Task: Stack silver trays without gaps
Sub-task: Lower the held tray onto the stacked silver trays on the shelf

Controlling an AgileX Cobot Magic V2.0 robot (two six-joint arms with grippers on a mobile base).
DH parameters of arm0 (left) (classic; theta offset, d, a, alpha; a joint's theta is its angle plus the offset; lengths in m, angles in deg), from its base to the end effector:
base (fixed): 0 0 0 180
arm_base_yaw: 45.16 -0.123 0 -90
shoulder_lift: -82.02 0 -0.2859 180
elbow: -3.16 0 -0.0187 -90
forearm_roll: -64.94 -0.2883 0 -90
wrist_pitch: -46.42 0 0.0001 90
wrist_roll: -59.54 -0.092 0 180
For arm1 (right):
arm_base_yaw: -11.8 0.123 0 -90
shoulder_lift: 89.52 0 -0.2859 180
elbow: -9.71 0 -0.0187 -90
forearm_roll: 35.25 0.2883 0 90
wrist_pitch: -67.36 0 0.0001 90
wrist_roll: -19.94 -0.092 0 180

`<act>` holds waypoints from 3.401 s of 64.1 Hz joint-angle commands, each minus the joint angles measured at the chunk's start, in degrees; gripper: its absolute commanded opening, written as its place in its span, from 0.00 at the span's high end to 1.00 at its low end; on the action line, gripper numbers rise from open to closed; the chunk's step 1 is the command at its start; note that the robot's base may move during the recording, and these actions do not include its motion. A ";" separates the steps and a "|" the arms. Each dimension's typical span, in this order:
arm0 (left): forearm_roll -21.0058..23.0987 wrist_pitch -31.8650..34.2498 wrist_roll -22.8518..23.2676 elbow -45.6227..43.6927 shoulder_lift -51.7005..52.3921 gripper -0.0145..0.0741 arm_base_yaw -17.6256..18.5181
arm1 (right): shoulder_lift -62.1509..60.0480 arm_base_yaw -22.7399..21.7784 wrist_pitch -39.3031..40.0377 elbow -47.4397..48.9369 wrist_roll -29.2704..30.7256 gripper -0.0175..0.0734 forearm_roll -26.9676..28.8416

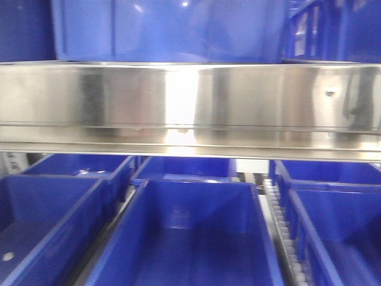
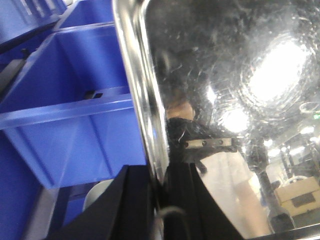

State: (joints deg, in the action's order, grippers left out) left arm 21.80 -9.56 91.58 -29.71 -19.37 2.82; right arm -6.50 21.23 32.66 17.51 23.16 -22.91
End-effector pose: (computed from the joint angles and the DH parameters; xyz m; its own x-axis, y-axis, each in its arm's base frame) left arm 0.2972 -0.2519 0.4932 -0.3106 0.2508 -0.9169 0.2474 0.9526 0.1768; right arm 0.3192 0.0644 0.4681 -0.3571 0.0629 -0.9320 -0.2343 0.9598 0.1545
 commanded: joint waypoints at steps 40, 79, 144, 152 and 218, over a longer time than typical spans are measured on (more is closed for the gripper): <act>-2.61 -1.21 -1.38 -0.16 0.52 0.85 -0.29 | -0.99 -0.06 3.91 0.66 0.86 0.89 -0.95; -2.48 -11.02 -1.99 -0.16 0.40 0.85 -0.37 | -0.62 1.23 -2.99 0.66 0.86 0.89 5.82; 9.20 -13.98 -9.60 6.86 -9.61 0.84 -6.75 | 18.98 7.87 -12.22 0.66 0.37 0.89 6.36; 9.20 -13.98 -9.60 9.05 -9.61 0.84 -6.75 | 18.99 7.87 -12.22 0.66 0.37 0.89 6.47; 1.96 -11.45 -2.60 9.31 -0.05 0.27 -6.64 | 11.90 7.91 -11.49 5.83 0.47 0.44 7.08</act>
State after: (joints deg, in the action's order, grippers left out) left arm 23.98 -22.88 87.38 -20.33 -24.18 -4.19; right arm 9.29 29.17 19.03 22.16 23.13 -15.85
